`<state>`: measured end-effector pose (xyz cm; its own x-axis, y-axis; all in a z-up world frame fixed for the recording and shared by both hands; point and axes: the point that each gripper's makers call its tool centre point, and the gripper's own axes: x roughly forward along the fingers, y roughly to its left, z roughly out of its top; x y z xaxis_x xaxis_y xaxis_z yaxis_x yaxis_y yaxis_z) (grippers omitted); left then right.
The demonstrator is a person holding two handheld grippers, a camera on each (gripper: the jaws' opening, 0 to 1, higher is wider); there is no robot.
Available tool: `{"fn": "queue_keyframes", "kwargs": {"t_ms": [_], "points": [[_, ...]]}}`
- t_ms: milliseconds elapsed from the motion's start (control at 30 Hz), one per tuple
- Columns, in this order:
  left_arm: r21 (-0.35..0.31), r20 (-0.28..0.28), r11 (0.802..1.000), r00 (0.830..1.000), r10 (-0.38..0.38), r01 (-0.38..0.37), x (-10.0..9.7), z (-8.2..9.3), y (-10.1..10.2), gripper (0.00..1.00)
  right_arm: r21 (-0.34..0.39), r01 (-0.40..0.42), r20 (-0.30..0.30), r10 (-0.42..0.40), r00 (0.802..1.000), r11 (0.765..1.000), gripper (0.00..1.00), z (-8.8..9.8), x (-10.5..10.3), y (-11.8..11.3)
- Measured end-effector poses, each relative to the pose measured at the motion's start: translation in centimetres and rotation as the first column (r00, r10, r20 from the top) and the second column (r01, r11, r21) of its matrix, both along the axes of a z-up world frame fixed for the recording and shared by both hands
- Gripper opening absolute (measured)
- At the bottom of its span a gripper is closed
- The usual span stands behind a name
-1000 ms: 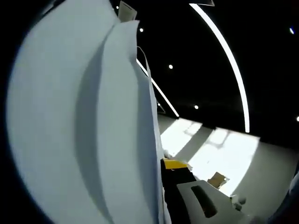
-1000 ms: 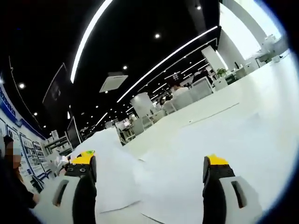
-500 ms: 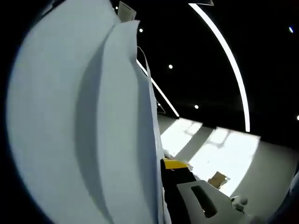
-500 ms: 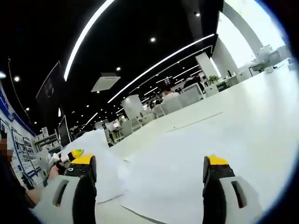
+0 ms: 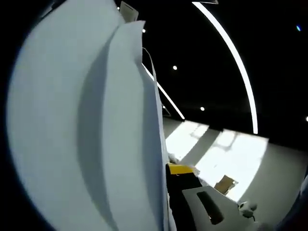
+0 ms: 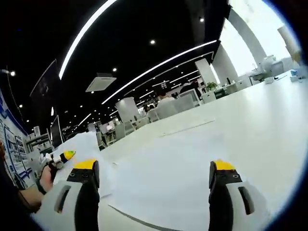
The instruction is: Organize the stack of printing papers by aligning and flattening the scattered papers on the table
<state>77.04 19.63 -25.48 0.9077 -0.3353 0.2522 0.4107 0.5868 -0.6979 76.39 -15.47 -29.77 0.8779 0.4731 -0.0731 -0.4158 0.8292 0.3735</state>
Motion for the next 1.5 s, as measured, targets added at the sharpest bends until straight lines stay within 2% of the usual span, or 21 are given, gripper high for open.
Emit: {"fn": "queue_keyframes", "kwargs": {"t_ms": [233, 667, 967, 1200, 1367, 1500], "points": [[0.006, 0.000, 1.000, 1.000, 0.000, 0.000, 0.0, -0.1, -0.1, 0.06, -0.080, 0.034, -0.011, -0.035, 0.999, 0.996, 0.90, -0.8, -0.5, -1.2], [0.006, -0.001, 1.000, 1.000, -0.001, 0.001, -0.2, -0.2, -0.2, 0.06, -0.210, 0.069, 0.006, -0.069, 0.998, 0.975, 0.90, -1.6, -1.1, -0.8], [-0.002, -0.001, 1.000, 1.000, -0.003, 0.003, -0.3, -0.2, -0.2, 0.06, -0.245, 0.114, 0.017, -0.113, 0.993, 0.963, 0.89, -1.7, -1.2, -1.2], [-0.005, -0.002, 1.000, 1.000, -0.003, 0.003, -0.3, -0.3, -0.2, 0.06, -0.305, 0.139, 0.024, -0.138, 0.990, 0.942, 0.87, -2.1, -1.4, -1.2], [-0.005, -0.003, 1.000, 1.000, -0.004, 0.004, -0.3, -0.3, -0.2, 0.06, -0.370, 0.170, 0.033, -0.170, 0.985, 0.913, 0.85, -2.6, -1.9, -1.5], [-0.006, -0.003, 1.000, 1.000, -0.004, 0.004, -0.2, -0.3, -0.2, 0.06, -0.398, 0.177, 0.033, -0.178, 0.983, 0.900, 0.83, -2.8, -2.1, -1.6]]}}
